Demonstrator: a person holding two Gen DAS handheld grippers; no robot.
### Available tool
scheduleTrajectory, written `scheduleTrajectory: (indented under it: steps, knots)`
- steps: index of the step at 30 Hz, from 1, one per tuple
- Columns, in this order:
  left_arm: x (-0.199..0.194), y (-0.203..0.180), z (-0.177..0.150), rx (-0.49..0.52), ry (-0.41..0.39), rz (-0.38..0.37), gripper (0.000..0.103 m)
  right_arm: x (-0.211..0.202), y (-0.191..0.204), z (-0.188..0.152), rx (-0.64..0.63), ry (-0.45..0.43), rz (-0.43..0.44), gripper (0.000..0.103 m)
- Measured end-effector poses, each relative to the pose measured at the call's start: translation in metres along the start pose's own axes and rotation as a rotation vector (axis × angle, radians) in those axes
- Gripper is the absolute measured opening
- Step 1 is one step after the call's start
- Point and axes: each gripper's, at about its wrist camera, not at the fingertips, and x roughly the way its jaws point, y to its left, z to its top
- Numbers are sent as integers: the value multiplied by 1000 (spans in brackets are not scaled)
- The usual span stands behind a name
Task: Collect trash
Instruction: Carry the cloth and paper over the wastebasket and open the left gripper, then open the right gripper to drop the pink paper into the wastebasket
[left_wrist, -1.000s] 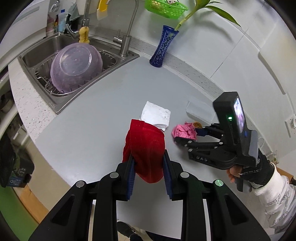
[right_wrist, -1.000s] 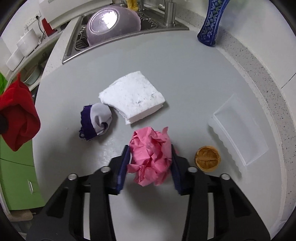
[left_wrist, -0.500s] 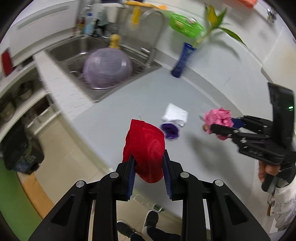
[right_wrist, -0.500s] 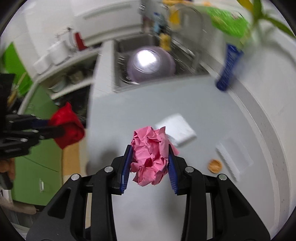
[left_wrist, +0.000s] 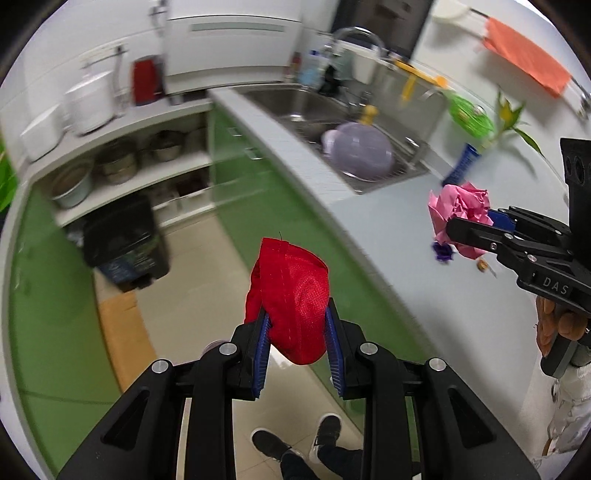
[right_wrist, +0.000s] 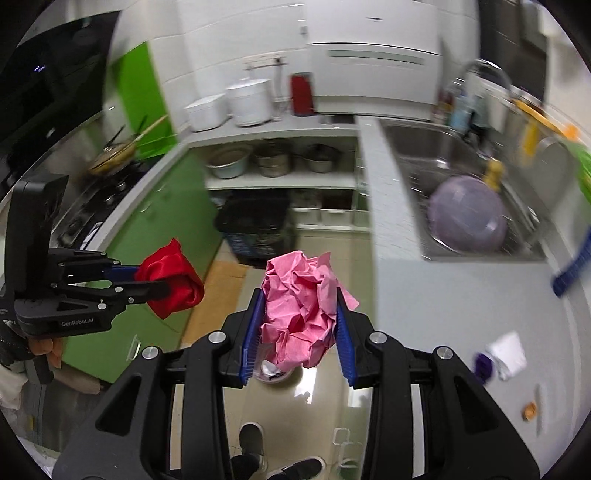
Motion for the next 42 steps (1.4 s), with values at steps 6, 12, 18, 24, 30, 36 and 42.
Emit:
scheduleTrajectory:
  steps: [6,12,18,24,30,36,42]
  knots:
    - [-5,45,-19,-88,-3,42,27,40,41,9,-44,31,41,36]
    - [58,87,-47,-140,25,42,27,119,51,-12,-67,90,35,36]
    - [166,132,-93,-167,64,40,27,221,45,-65,-73,129,29,36]
    - [277,174,-145,-195,93,30,27,331,32,-133,-78,187,29,36]
    - [351,199,-183,-221,105,26,27,411,20,-183,-86,227,34,36]
    - [382,213,-201,-253,77,32,97,447,16,-210,-95,255,40,36]
    - [389,228,-205,-293,64,50,97,463,19,-218,-105,282,42,36]
